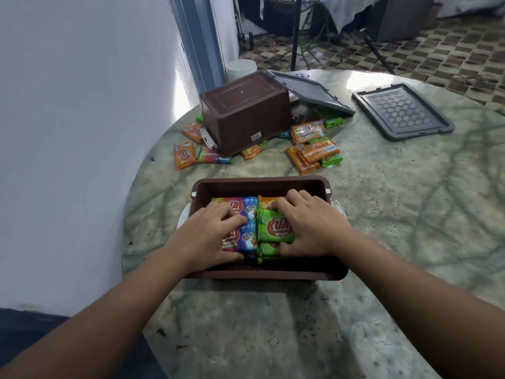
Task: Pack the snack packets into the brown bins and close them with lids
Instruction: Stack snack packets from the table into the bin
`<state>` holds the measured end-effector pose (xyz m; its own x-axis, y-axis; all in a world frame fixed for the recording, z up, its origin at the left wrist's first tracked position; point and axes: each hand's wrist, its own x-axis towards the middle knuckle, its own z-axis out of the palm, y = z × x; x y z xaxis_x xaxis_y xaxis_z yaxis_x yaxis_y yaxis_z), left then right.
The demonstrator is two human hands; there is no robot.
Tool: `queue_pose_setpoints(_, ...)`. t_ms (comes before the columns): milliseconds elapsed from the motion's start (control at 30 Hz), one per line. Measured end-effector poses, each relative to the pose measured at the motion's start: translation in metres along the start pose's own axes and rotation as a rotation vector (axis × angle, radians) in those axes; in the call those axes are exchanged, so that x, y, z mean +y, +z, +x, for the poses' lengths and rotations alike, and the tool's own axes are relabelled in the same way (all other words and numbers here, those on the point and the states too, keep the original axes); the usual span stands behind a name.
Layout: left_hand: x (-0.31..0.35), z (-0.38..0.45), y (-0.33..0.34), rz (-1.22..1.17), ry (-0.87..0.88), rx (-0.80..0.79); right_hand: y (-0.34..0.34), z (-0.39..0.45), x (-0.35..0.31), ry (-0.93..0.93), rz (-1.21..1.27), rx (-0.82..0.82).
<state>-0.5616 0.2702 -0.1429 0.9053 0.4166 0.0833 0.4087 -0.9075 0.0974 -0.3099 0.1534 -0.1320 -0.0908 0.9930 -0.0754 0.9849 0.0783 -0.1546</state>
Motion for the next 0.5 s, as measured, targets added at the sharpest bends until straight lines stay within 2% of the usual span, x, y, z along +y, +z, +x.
queue_pose_setpoints(500, -0.0039, 0.0009, 0.0056, 0.010, -0.002, 0.013, -0.0004, -0.0022, 0.0009, -0.079, -0.055, -0.058)
